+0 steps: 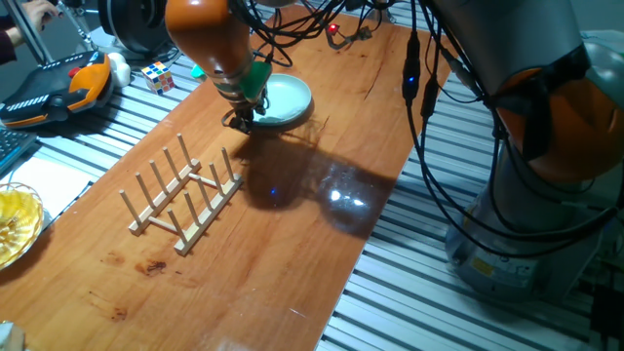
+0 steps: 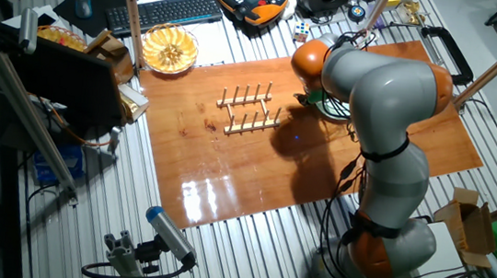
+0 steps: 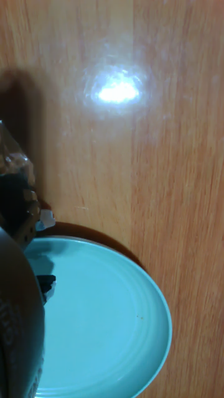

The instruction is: Put the dish on the dish rack

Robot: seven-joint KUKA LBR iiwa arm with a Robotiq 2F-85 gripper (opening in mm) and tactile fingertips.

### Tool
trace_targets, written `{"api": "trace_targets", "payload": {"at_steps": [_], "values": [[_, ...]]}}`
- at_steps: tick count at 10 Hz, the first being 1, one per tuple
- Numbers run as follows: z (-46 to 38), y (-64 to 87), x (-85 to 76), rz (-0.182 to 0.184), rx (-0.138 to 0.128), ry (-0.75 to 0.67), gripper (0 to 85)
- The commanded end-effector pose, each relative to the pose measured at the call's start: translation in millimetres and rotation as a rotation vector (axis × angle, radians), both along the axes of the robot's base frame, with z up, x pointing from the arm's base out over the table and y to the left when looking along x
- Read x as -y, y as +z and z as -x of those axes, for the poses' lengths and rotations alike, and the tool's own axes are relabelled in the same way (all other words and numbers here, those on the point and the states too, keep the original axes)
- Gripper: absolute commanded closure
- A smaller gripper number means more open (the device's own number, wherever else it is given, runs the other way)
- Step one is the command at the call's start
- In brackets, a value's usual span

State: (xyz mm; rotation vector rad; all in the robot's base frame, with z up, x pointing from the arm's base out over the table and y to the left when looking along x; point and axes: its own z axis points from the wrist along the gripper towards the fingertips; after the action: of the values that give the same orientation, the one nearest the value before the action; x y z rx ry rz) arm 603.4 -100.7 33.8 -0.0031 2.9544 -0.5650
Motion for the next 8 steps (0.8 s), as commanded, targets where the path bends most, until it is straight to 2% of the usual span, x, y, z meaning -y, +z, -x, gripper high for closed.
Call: {"api": "trace_targets", "payload": {"at_steps": [1,3,8], "values": [[0.2,-0.4,0.5,-0.001,0.0,0.0,40.7],[0.2,-0.4,0.7,0.003,-0.002,0.004,44.3],[0.2,-1.2,0.5,-0.007,-0.01,0.009,62.7]]}}
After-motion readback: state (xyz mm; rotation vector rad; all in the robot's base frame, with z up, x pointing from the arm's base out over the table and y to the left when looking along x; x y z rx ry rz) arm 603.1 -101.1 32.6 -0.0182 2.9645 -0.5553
